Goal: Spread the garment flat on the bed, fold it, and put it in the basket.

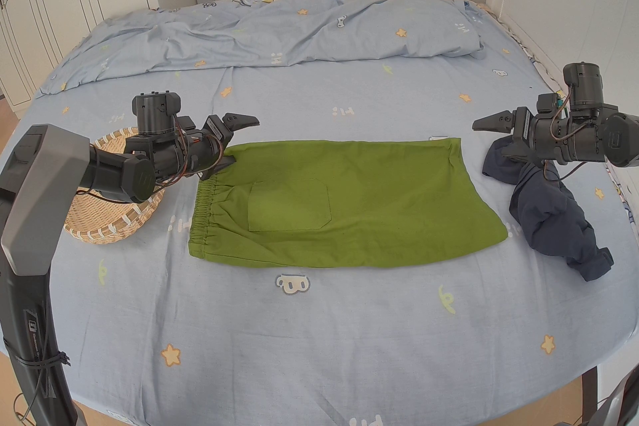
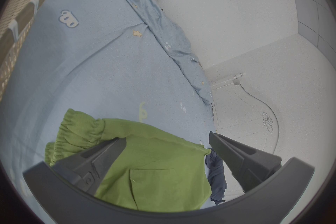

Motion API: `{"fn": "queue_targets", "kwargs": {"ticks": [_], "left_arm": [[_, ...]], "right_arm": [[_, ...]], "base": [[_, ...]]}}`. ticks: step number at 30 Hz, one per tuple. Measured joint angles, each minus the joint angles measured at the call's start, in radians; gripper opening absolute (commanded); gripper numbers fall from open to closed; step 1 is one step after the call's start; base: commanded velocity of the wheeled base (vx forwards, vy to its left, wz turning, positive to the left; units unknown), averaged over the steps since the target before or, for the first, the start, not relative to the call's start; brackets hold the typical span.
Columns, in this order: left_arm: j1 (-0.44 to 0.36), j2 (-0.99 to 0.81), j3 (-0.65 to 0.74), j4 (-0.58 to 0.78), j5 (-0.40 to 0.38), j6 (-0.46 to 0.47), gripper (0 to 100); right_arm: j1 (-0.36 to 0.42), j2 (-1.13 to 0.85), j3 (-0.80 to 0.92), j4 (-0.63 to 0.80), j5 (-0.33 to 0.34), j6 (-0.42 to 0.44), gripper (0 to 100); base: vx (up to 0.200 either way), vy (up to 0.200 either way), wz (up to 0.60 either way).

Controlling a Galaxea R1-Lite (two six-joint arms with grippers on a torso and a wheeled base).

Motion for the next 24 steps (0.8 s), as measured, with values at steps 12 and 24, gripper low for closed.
{"fn": "queue_targets", "kwargs": {"ticks": [12,24], "left_arm": [[0.029,0.05,-0.009,0.031,0.001,0.002,100],[0.038,-0.053,0.137,0.03,0.001,0.004,100]], "right_arm": [[-0.01,-0.014,-0.001,-0.004,0.0,0.0,100],[-0.018,-0.014,-0.006,-0.004,0.0,0.0,100]], "base": [[0.0,0.0,0.0],[0.0,0.0,0.0]]}}
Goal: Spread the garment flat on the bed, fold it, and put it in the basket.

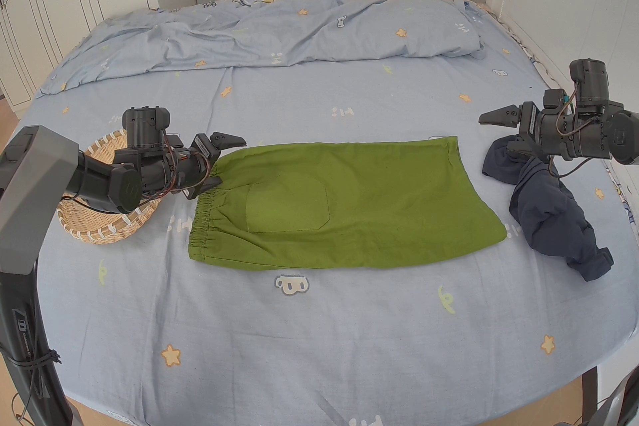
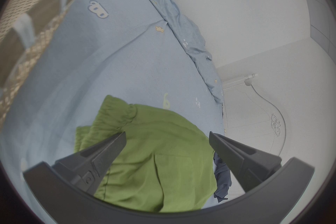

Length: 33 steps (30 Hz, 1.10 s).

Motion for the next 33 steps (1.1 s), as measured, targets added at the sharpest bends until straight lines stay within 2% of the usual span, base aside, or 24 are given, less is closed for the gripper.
{"fn": "queue_targets", "kwargs": {"ticks": [11,13,17,23,33], "left_arm": [[0.035,-0.171,0.305,-0.048,-0.008,0.021,100],[0.04,-0.189,0.354,-0.096,-0.01,0.06,100],[0.049,-0.204,0.43,-0.176,-0.019,0.199,100],[0.046,-0.173,0.473,-0.213,-0.031,0.241,100],[0.046,-0.098,0.475,-0.272,-0.033,0.251,100]], "right_arm": [[0.001,-0.01,0.008,0.003,0.0,0.0,100],[0.004,-0.016,0.014,0.005,0.001,0.0,100],[0.019,-0.043,0.056,0.006,0.012,0.001,100],[0.04,-0.109,0.111,0.006,0.059,0.001,100],[0.047,-0.151,0.127,0.009,0.076,0.001,100]], "base": [[0.0,0.0,0.0],[0.0,0.0,0.0],[0.0,0.0,0.0],[0.0,0.0,0.0],[0.0,0.0,0.0]]}}
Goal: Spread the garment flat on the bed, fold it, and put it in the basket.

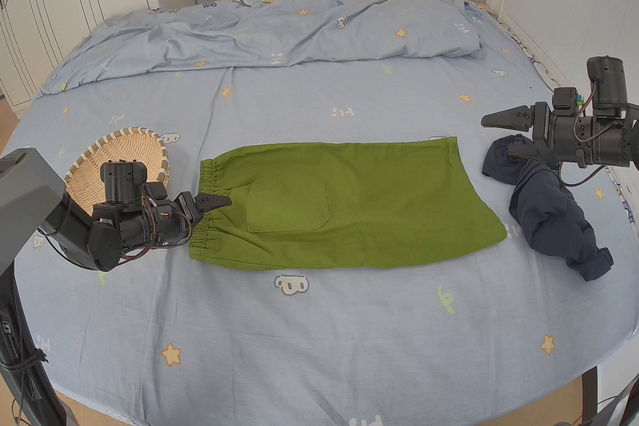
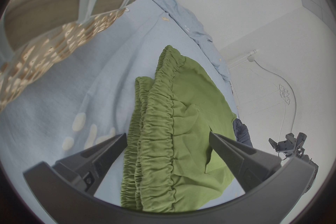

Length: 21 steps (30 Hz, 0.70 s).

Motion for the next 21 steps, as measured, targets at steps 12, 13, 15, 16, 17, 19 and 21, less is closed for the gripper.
{"fn": "queue_targets", "kwargs": {"ticks": [12,13,15,16,17,19,21], "left_arm": [[-0.003,0.023,0.003,-0.009,0.001,0.0,100],[-0.004,0.026,0.002,-0.011,0.001,0.0,100],[-0.005,0.031,0.001,-0.02,0.001,0.0,100],[-0.006,0.034,0.0,-0.031,0.001,-0.001,100],[-0.006,0.04,0.0,-0.044,0.0,-0.001,100],[-0.008,0.048,-0.003,-0.064,0.0,-0.003,100],[-0.015,0.059,-0.012,-0.073,0.0,-0.006,0]], "right_arm": [[0.025,-0.004,0.012,-0.004,0.003,0.0,100],[0.025,-0.004,0.013,-0.005,0.004,0.0,100],[0.025,-0.004,0.013,-0.005,0.003,0.0,100],[0.025,-0.004,0.013,-0.005,0.004,-0.001,100],[0.025,-0.004,0.013,-0.005,0.004,0.0,100],[0.025,-0.004,0.013,-0.006,0.003,-0.001,100],[0.025,-0.004,0.013,-0.005,0.004,-0.001,100]], "base": [[0.0,0.0,0.0],[0.0,0.0,0.0],[0.0,0.0,0.0],[0.0,0.0,0.0],[0.0,0.0,0.0],[0.0,0.0,0.0],[0.0,0.0,0.0]]}}
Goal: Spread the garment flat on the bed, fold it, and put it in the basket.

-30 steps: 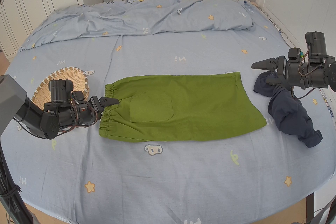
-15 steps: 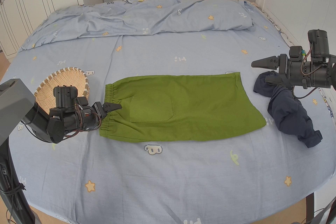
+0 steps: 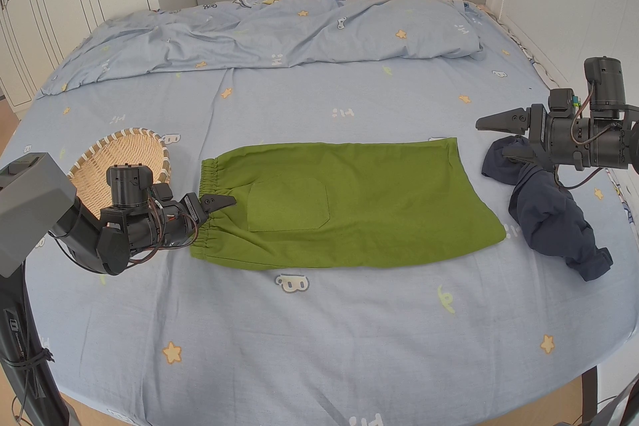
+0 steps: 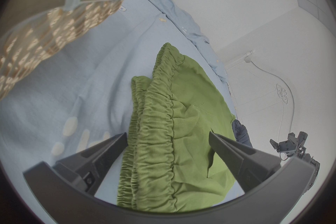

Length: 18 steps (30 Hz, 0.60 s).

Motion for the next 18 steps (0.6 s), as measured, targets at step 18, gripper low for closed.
{"fn": "queue_targets", "kwargs": {"ticks": [18], "left_arm": [[0.024,-0.027,-0.024,0.085,-0.004,-0.007,0]], "right_arm": [[-0.011,0.005,-0.006,-0.001,0.0,0.0,100]], "base": [[0.0,0.0,0.0]]}}
